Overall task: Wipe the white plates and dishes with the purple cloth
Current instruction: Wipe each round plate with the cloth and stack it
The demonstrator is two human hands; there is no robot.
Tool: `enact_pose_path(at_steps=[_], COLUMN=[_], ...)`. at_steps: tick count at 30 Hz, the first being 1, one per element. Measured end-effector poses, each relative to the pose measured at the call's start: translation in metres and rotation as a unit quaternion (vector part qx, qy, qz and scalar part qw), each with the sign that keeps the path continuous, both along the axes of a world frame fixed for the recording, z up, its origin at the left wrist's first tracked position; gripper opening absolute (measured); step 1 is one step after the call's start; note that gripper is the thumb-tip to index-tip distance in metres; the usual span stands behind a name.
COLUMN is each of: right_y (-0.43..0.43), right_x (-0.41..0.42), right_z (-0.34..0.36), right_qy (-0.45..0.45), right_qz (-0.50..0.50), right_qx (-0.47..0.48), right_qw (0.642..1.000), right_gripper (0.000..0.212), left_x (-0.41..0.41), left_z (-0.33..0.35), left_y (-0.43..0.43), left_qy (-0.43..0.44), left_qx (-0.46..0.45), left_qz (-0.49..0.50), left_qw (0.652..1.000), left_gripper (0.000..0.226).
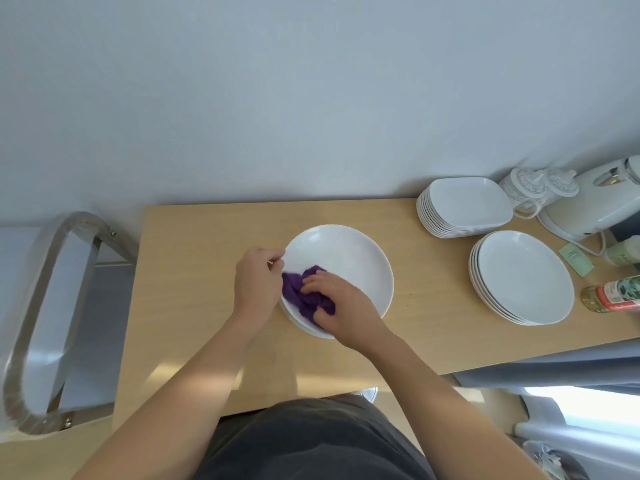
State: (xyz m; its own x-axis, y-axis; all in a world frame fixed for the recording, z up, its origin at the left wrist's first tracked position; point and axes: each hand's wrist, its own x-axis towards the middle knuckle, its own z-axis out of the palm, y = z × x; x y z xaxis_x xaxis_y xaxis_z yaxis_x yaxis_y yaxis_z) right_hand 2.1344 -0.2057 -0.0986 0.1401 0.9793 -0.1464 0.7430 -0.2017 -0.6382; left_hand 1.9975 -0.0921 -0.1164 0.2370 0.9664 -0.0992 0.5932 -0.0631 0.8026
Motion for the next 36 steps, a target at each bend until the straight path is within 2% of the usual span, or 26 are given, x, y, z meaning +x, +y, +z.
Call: enact_pose_path(at_steps=[2, 4, 6, 7, 9, 13, 17, 20, 23, 25, 28, 30, 33, 36], right_y=[-0.013, -0.016, -0.009, -0.003, 0.016, 0.048, 0.046, 0.026, 0.023, 0.026, 0.020, 0.009, -0.007, -0.012], right_x=[0.008, 0.023, 0.036, 0.039, 0.036, 0.002, -0.020, -0.018, -0.005, 0.007, 0.024, 0.021, 0.006, -0.021], right_z=[0.007, 0.011, 0.006, 0.002, -0.008, -0.023, -0.026, -0.030, -0.029, -0.022, -0.012, -0.005, 0.004, 0.014], right_qy=[-0.012, -0.048, -0.107, -0.128, -0.152, -0.141, -0.115, -0.146, -0.198, -0.222, -0.244, -0.224, -0.182, -0.102], right_qz=[-0.026, -0.117, -0.212, -0.227, -0.197, -0.095, -0.027, 0.002, -0.007, -0.056, -0.124, -0.130, -0.149, -0.085], right_qx=[-0.033, -0.060, -0.042, -0.017, 0.002, -0.033, 0.014, 0.083, 0.064, 0.010, -0.024, -0.050, -0.072, -0.045], right_qw=[0.999, 0.990, 0.970, 0.965, 0.969, 0.985, 0.993, 0.986, 0.978, 0.973, 0.961, 0.965, 0.969, 0.990], right_gripper=[0.036, 0.034, 0.036, 0.038, 0.044, 0.056, 0.051, 0.045, 0.047, 0.058, 0.062, 0.061, 0.045, 0.034], left_x=[0.000, 0.000, 0.000, 0.000, 0.000, -0.001, -0.001, 0.001, 0.002, 0.001, -0.001, -0.001, 0.000, -0.001], left_z=[-0.001, -0.002, -0.003, -0.002, 0.000, 0.002, 0.002, 0.004, 0.002, 0.001, 0.003, 0.005, 0.005, 0.002], left_y=[0.000, 0.000, 0.001, 0.001, 0.001, 0.003, 0.004, 0.003, 0.002, 0.001, 0.001, 0.001, 0.000, 0.002], left_qy=[0.001, 0.000, -0.004, -0.006, -0.005, -0.010, -0.006, -0.007, 0.004, 0.009, 0.004, 0.007, 0.008, 0.026], left_qx=[0.000, -0.006, -0.015, -0.018, -0.020, -0.027, -0.010, -0.003, -0.011, -0.017, -0.023, -0.021, -0.019, -0.015], left_qz=[-0.002, -0.004, -0.002, -0.001, -0.001, -0.010, -0.017, -0.024, -0.015, -0.016, -0.017, -0.018, -0.017, -0.017], left_qw=[1.000, 1.000, 1.000, 1.000, 1.000, 1.000, 1.000, 1.000, 1.000, 1.000, 1.000, 1.000, 1.000, 0.999], left_gripper=[0.025, 0.026, 0.025, 0.025, 0.025, 0.026, 0.026, 0.031, 0.027, 0.026, 0.027, 0.027, 0.027, 0.026])
